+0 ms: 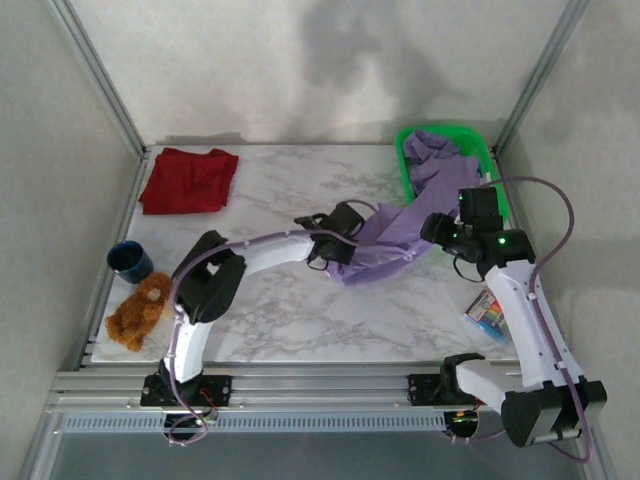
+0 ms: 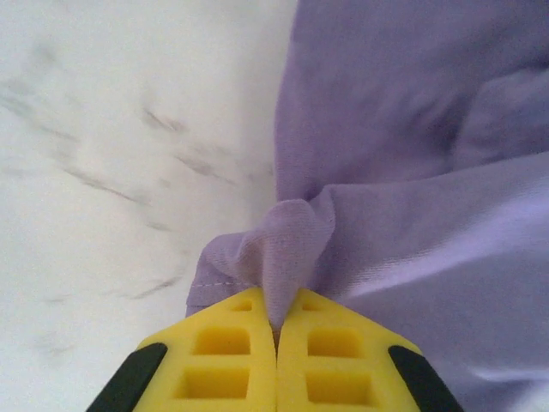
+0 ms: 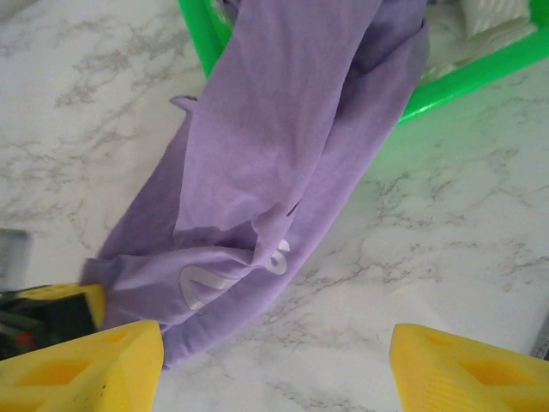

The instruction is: Fold and stack the t-shirts

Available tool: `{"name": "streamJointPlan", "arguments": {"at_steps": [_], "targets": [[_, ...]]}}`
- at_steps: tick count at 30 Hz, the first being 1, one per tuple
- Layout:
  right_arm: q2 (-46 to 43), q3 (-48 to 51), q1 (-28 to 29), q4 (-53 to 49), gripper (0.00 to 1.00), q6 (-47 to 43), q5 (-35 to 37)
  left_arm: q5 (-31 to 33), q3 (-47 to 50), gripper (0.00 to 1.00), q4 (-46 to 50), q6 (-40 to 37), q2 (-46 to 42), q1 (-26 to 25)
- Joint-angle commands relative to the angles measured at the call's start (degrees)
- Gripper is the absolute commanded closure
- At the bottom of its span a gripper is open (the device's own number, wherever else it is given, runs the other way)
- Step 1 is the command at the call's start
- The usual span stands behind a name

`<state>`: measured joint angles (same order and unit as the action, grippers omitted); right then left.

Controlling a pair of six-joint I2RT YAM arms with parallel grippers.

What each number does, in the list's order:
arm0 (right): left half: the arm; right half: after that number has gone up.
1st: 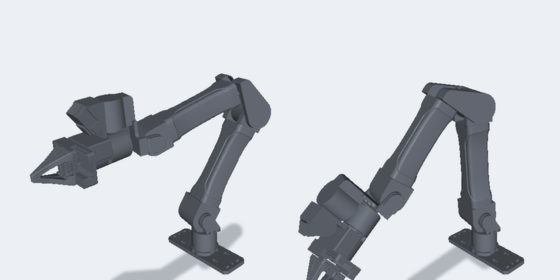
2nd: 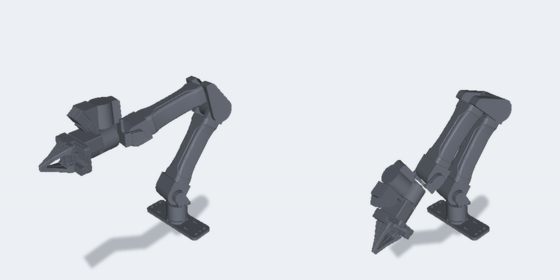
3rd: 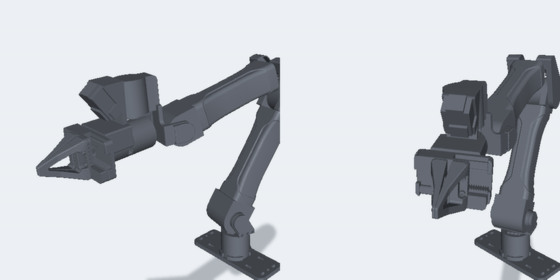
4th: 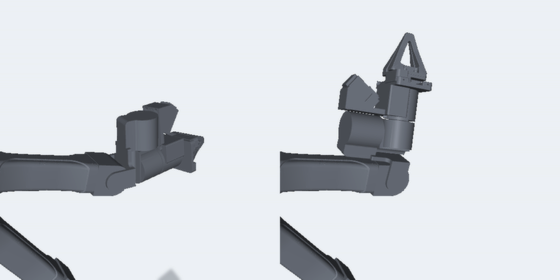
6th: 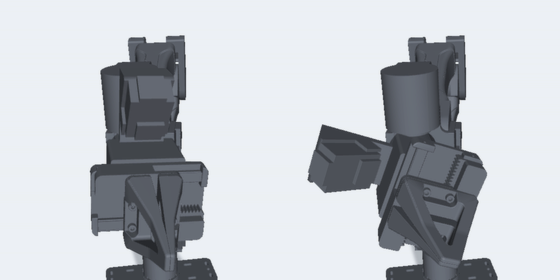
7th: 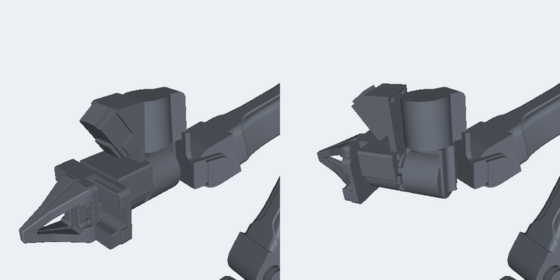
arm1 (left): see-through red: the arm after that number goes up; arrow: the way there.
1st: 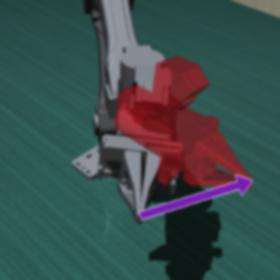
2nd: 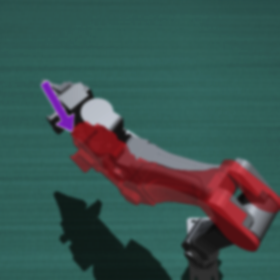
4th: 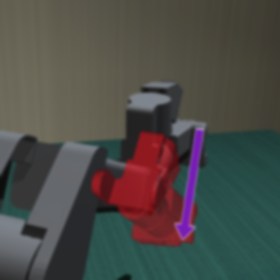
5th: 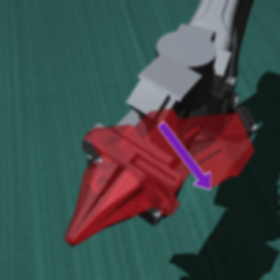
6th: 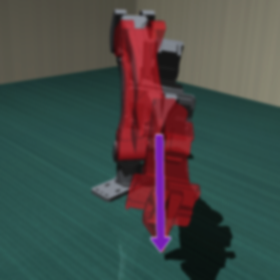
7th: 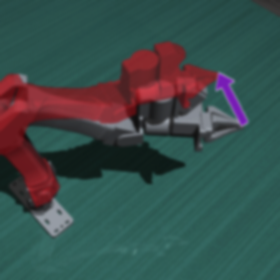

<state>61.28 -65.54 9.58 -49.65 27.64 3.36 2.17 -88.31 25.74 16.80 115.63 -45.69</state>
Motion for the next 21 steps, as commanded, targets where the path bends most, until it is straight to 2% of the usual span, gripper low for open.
{"name": "streamJointPlan", "arguments": {"at_steps": [1, 4, 6, 8, 11, 13, 17, 21], "targets": [[-2.3, -4.2, -0.4, -2.6, 0.29, -1.1, 0.2, 7.2, -9.3, 1.0, 5.8, -3.7, -13.0, 3.0], [-2.7, -6.0, -0.5, -3.3, 0.29, -0.7, -0.2, 8.1, -12.7, 1.0, 10.6, -4.9, -17.9, 7.1], [-2.8, -6.8, -0.4, -3.7, 0.29, -0.5, -0.4, 12.0, -11.5, 1.0, 13.9, -6.6, -20.3, 8.4], [-2.6, -7.6, -0.4, -4.5, 0.29, -0.4, -0.4, 14.5, -7.4, 1.0, 16.3, -6.9, -23.5, 10.9], [-2.1, -7.9, -0.4, -4.8, 0.29, -0.5, -0.8, 13.9, 1.7, 1.0, 17.7, -5.7, -30.4, 18.0], [-1.6, -7.6, -0.4, -4.9, 0.29, -0.3, -1.6, 7.7, 7.9, 1.0, 15.6, -5.1, -35.5, 22.4], [0.6, -5.9, -0.3, -2.6, 0.3, 0.9, -3.7, -0.8, 21.7, 1.0, 11.1, -3.5, -40.7, 23.1], [2.9, -4.9, 0.9, -0.2, 0.3, 2.9, -5.3, 1.2, 33.0, 1.0, 9.2, 0.0, -42.8, 26.3]]}}
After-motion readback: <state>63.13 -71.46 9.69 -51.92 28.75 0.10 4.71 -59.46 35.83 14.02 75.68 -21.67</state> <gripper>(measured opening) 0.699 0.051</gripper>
